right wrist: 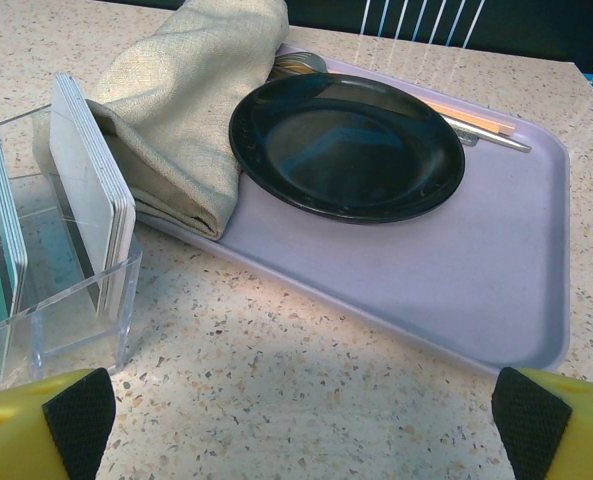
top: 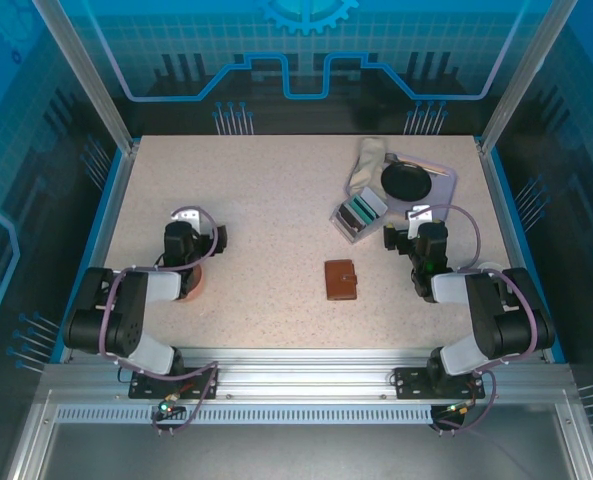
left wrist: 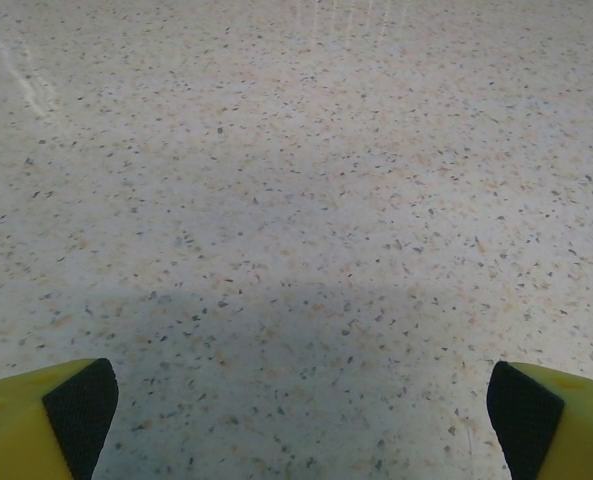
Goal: Put the credit cards into the card holder
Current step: Reset both arms
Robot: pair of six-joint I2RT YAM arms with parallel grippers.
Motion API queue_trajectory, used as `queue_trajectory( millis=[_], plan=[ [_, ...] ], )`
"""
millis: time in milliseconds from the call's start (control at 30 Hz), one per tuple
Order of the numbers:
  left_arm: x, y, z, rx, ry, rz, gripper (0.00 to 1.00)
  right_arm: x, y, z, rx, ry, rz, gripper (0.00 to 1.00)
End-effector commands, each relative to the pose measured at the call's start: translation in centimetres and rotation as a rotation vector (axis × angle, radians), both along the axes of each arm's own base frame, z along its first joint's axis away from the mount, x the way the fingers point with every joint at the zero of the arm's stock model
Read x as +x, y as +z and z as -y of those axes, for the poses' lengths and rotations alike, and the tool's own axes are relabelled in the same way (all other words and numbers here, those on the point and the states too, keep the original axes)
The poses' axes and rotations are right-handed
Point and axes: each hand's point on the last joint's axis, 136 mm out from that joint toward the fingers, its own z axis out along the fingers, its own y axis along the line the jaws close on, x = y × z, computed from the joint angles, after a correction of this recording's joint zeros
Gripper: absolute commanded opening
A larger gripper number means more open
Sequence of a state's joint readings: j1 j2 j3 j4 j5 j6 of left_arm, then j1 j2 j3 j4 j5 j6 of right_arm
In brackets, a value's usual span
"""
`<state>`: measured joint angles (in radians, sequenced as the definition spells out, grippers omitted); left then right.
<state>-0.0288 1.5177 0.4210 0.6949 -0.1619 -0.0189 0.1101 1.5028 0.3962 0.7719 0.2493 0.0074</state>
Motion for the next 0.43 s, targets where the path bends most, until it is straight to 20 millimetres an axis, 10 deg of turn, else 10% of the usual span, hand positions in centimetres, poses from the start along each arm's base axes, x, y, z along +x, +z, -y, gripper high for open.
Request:
queue_trajectory(
  millis=[0,400],
  plan=[
    [0.8,1.83,0.5,-0.018,-0.046,0.09,0.99,0.63,1.07,0.43,0.02,-0.015,0.042,1.0],
    [0.8,1.85,0.6,-0.015,-0.05,0.088,0.99,0.61,1.03,0.4,0.02,-0.014,0.041,1.0]
  ],
)
